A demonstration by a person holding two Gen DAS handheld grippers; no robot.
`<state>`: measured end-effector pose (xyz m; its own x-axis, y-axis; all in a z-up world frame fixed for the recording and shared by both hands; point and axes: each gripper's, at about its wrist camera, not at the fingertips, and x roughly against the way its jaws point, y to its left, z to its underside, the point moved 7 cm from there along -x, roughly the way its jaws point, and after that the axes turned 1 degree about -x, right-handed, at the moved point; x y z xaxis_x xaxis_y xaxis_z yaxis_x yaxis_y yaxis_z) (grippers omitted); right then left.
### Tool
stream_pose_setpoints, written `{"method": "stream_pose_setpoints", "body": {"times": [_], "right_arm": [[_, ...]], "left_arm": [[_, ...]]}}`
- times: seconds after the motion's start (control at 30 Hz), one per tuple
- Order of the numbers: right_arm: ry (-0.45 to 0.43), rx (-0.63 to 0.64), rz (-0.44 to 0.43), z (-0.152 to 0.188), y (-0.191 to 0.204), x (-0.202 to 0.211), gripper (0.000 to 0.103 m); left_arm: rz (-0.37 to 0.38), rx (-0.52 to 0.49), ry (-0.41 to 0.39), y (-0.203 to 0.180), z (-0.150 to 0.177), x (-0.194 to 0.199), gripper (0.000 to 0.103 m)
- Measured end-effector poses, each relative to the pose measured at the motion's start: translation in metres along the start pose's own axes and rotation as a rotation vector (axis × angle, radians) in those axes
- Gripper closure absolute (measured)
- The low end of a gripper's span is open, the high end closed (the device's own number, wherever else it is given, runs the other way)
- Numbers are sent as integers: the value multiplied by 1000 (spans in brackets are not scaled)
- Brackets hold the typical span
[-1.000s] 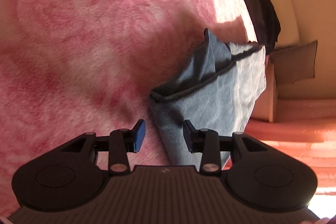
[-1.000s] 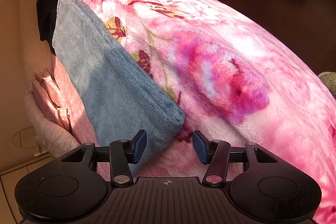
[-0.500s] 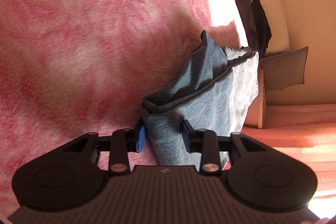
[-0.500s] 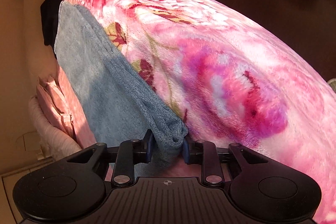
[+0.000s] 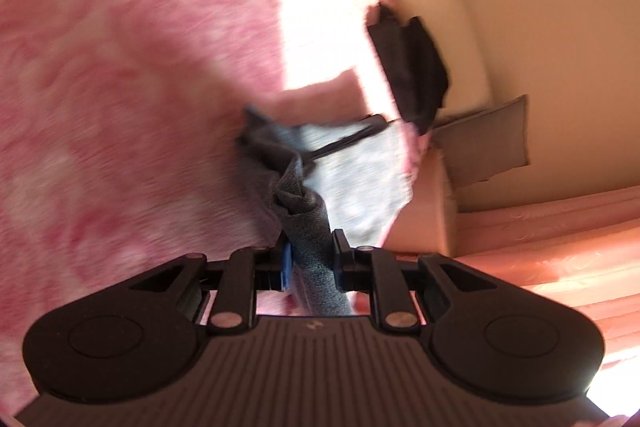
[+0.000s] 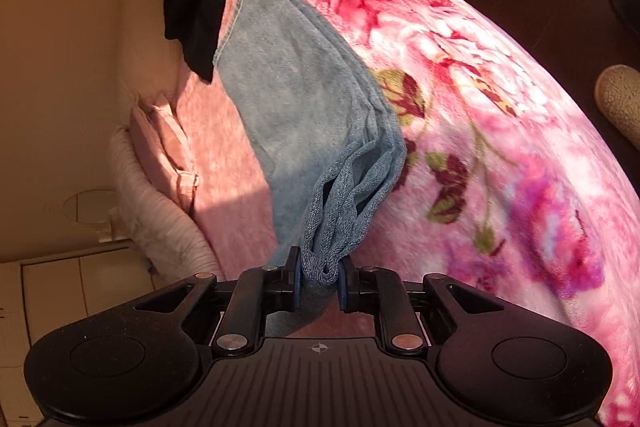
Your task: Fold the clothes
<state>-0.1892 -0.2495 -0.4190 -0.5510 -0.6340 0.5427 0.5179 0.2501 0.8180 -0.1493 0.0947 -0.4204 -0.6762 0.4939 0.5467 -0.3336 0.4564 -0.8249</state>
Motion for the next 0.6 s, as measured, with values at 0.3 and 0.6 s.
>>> {"method": "stream_pose_setpoints", "body": {"times": [0.3,0.6], "right_arm": [[112,-86,-5,-39,23,-6,88],[129,-132,-46,-100,66,-21,88]], "left_arm": [[-3,22,-58,-33,-2,-13,88],[14,-3,-103,-92,-27,-56,88]]}}
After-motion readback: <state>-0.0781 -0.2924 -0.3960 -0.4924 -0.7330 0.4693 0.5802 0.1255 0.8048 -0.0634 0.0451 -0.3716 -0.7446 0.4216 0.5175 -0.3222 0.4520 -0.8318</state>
